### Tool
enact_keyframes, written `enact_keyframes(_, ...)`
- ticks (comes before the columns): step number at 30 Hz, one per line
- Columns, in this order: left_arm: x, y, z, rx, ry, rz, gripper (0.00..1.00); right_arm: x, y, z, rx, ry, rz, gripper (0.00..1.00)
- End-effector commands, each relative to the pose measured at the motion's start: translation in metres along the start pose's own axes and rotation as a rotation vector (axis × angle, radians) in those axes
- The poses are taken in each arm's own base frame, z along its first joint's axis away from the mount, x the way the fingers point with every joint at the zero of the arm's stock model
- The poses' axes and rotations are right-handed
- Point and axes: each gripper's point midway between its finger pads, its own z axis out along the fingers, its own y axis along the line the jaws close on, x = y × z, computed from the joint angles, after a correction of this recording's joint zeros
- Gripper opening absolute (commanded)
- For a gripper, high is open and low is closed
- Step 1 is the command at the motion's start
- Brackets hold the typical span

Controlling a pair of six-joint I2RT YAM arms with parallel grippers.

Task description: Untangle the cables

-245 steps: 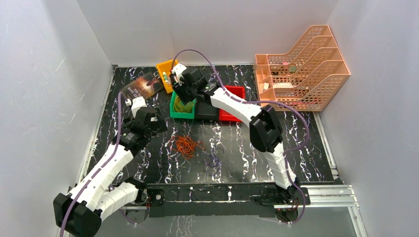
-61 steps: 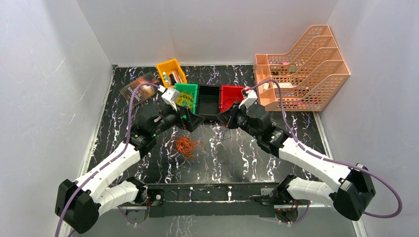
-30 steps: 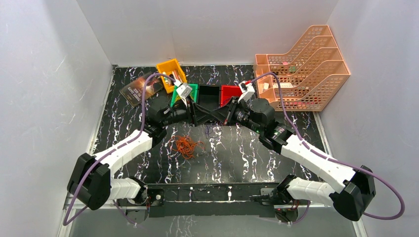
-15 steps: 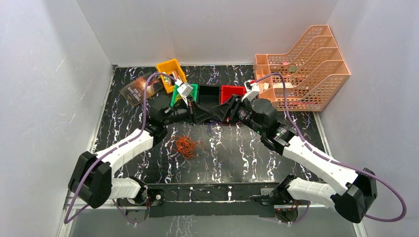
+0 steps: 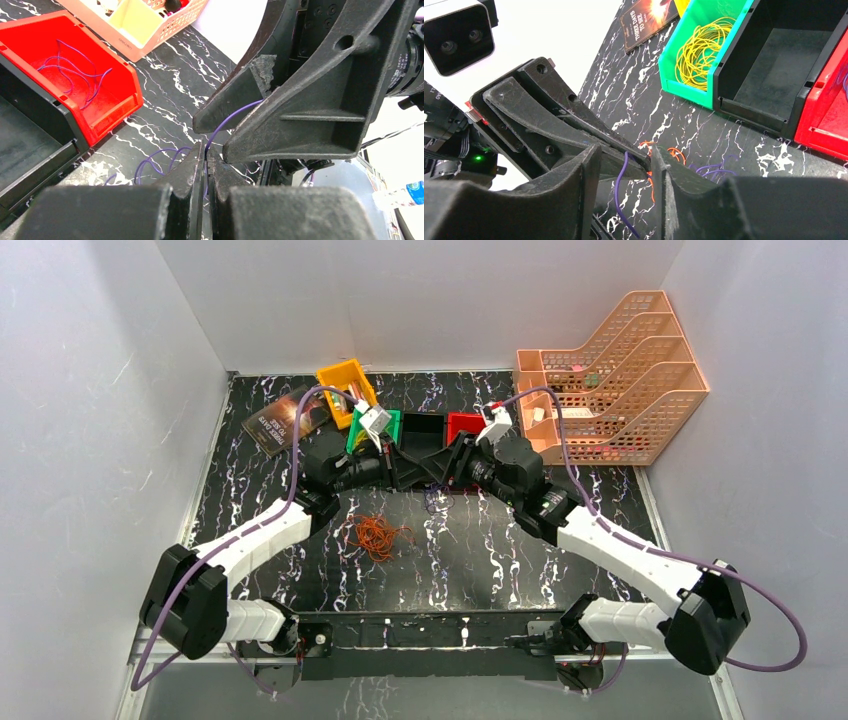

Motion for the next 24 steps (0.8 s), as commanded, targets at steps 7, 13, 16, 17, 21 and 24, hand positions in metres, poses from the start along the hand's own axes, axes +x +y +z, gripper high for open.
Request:
enact_keyframes(7, -0.006, -0.011, 0.0, 0.049, -0.01, 0.017, 0.0, -0.019, 0.017, 0.009, -0.069, -0.068, -0.026, 0.25)
enact_keyframes(13, 0.0, -0.012, -0.002, 0.056, 0.0, 0.012, 0.03, -0.021, 0.017, 0.008, -0.071, -0.077, -0.053, 0.0)
enact_keyframes(16, -0.002, -0.01, -0.001, 0.048, -0.007, 0.015, 0.45, -0.023, 0.022, 0.005, -0.095, -0.077, -0.065, 0.0)
enact_keyframes(17, -0.002, -0.009, -0.001, 0.047, -0.011, 0.016, 0.52, -0.023, 0.024, 0.004, -0.101, -0.075, -0.063, 0.0)
enact_keyframes(21, -0.01, -0.011, 0.004, 0.06, -0.037, 0.03, 0.75, -0.026, 0.03, -0.001, -0.122, -0.08, -0.04, 0.0)
enact_keyframes(24, -0.015, -0.011, 0.008, 0.072, -0.052, 0.033, 0.77, -0.028, 0.036, -0.004, -0.142, -0.087, -0.016, 0.0)
